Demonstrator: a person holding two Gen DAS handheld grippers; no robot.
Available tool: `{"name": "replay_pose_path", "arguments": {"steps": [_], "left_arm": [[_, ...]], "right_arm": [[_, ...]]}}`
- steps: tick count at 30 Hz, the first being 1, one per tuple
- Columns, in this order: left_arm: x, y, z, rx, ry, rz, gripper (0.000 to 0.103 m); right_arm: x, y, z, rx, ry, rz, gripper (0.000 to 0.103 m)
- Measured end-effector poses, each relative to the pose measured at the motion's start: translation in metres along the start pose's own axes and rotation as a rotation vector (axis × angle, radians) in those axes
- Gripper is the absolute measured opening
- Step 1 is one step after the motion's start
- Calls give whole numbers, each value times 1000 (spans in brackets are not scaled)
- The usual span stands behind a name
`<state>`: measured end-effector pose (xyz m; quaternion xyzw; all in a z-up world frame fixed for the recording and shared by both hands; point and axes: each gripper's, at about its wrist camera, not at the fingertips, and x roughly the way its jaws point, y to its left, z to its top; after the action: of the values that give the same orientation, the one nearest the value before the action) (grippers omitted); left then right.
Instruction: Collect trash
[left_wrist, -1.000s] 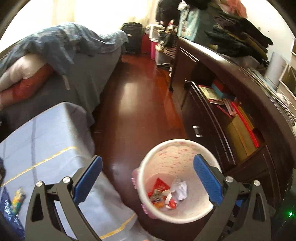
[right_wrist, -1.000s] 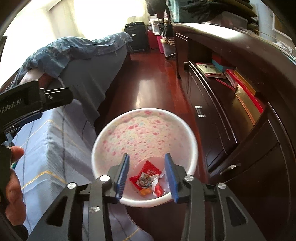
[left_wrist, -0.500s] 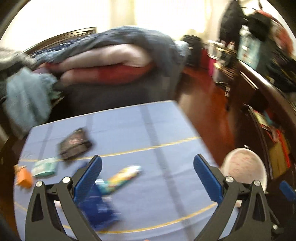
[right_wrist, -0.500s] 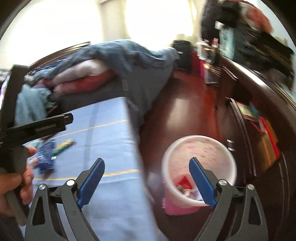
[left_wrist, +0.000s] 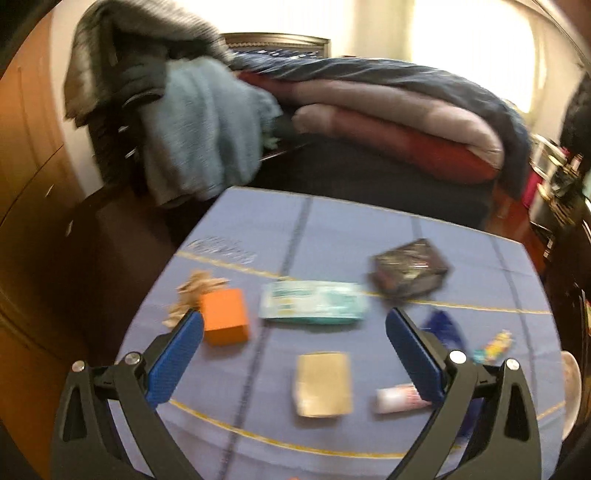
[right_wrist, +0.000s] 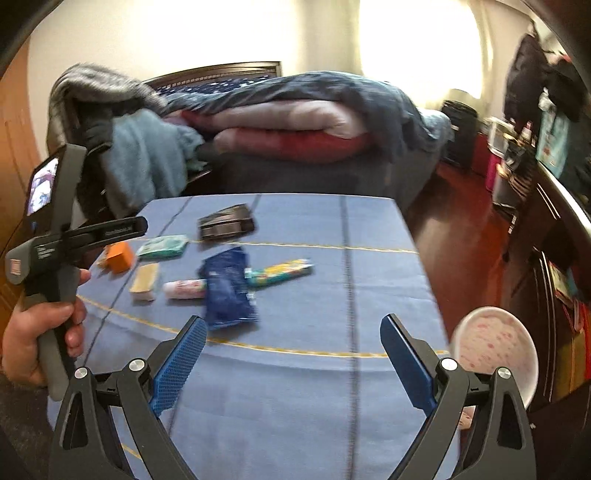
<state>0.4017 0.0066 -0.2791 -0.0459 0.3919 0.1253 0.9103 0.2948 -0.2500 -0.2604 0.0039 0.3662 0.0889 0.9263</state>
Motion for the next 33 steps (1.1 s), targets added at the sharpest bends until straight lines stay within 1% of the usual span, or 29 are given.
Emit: {"name": "replay_pose_path", "arguments": {"steps": [2,4,6,7,8,10,13,17,19,20,21,22,23,26,31,33], "left_arm": [[12,12,-2,-9,16,22,98],[27,18,-3,-16,40,20,92],[39,22,-4,-37,62,-4,83],[43,24,-4,-43,67,1,83],[46,23,-4,-40,54,12,81],[50,25,-5,-49,48,5,82],[60,31,-4,-83,59,-19,83],[72,35,-4,-87,71,-16,83],[76,36,-4,-91,75,-23,81],[78,37,-5,-93,76,-29,75],[78,37,-5,-92,75,-25,59],[76,37,-5,-85,68,-10,46],[76,39,-6,-86,74,-22,36],[69,48,-9,-129,87,-94,36],[39,65,-20,-142,49,-115,36],[27,77,-25,-147,34,-107,36]], "right_arm": [[3,14,1,-18,6,11,95],[6,24,3,-32,13,16,95],[9,32,5,-43,19,17,95],[10,35,5,-49,21,15,95],[12,39,5,-56,25,13,95],[16,45,7,-65,30,13,95],[22,54,9,-82,39,14,95],[29,68,9,-103,51,24,95],[33,76,10,-114,53,28,95],[35,79,10,-117,53,30,95],[38,82,11,-119,56,32,95],[40,85,11,-120,59,36,95],[44,90,12,-123,63,45,95],[53,100,13,-130,77,64,95],[70,121,16,-140,104,109,94],[78,132,17,-148,115,133,94]]}}
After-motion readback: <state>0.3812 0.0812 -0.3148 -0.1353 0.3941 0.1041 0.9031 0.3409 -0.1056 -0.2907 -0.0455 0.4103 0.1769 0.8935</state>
